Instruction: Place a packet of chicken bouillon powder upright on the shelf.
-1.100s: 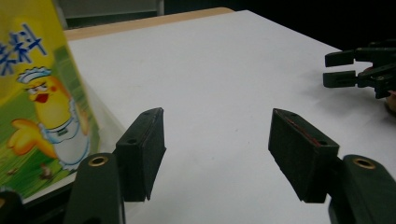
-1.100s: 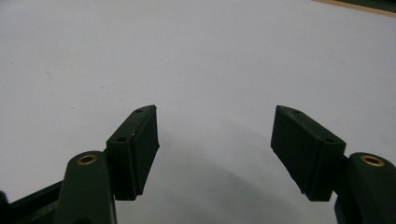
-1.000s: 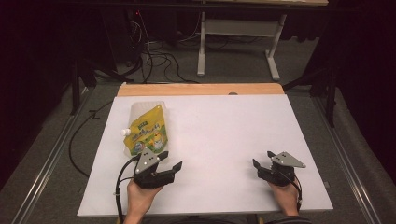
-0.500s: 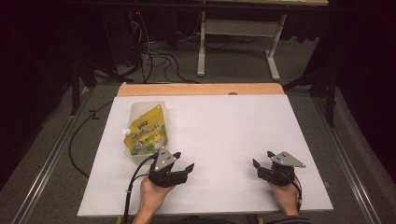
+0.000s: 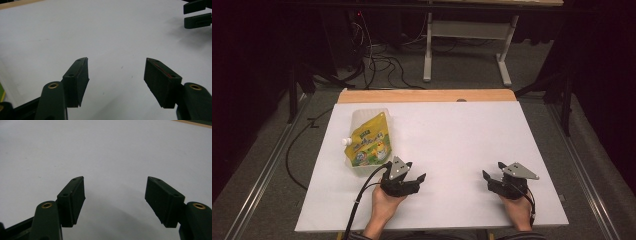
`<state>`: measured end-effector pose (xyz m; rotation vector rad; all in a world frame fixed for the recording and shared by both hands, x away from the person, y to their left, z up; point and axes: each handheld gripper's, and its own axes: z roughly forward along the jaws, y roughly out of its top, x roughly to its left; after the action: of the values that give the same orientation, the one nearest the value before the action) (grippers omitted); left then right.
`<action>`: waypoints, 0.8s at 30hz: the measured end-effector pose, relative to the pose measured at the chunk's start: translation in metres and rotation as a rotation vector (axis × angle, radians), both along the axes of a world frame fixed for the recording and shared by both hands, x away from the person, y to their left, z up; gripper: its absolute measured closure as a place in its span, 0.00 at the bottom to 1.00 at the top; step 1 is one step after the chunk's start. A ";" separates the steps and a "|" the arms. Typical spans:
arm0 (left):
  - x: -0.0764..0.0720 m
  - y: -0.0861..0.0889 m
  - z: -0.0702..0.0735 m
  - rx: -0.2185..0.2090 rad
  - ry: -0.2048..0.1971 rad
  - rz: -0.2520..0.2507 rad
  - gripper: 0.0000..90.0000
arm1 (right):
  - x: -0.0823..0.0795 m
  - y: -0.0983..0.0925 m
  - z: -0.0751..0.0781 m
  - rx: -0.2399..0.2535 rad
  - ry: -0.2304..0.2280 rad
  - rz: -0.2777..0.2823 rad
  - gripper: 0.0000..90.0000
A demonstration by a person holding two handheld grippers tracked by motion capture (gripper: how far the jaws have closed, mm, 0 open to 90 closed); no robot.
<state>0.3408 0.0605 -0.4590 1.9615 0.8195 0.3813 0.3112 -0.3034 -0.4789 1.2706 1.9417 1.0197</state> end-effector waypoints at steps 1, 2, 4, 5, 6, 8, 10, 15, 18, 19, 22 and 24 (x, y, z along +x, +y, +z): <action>0.001 -0.001 -0.001 0.001 0.002 -0.001 0.41 | 0.000 0.000 0.000 -0.001 0.000 0.000 0.36; 0.002 -0.002 -0.003 -0.001 0.001 0.000 0.41 | 0.000 0.000 0.000 0.000 0.001 -0.001 0.36; 0.003 -0.004 -0.006 -0.001 -0.006 0.003 0.41 | 0.000 0.000 0.000 -0.001 0.003 -0.001 0.36; 0.003 -0.004 -0.007 -0.004 -0.010 0.004 0.43 | 0.000 0.000 0.000 -0.001 0.003 -0.001 0.36; 0.004 -0.005 -0.009 -0.016 -0.004 0.009 0.44 | 0.000 0.000 0.000 0.000 0.001 -0.001 0.36; 0.006 -0.006 -0.013 -0.022 -0.001 0.017 0.44 | 0.000 0.000 0.000 -0.001 0.002 -0.001 0.36; 0.007 -0.006 -0.016 -0.028 0.001 0.027 0.44 | 0.000 0.000 0.000 -0.002 0.003 0.000 0.36; 0.009 -0.009 -0.022 0.000 -0.015 0.037 0.44 | 0.000 0.000 0.000 -0.002 0.002 0.001 0.36; 0.009 -0.009 -0.022 0.000 -0.021 0.045 0.43 | 0.000 0.000 0.000 -0.002 -0.003 0.002 0.36; 0.009 -0.009 -0.022 0.000 -0.021 0.047 0.43 | 0.000 0.000 0.000 -0.001 0.001 0.002 0.36; 0.010 -0.009 -0.023 0.004 -0.017 0.050 0.43 | 0.000 0.000 0.000 -0.006 0.003 0.006 0.36; 0.009 -0.010 -0.023 0.009 -0.022 0.056 0.43 | 0.000 0.000 0.000 -0.006 0.001 0.008 0.36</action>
<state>0.3501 0.0508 -0.4817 1.9422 0.8613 0.4391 0.3109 -0.3030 -0.4787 1.2613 1.9505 1.0168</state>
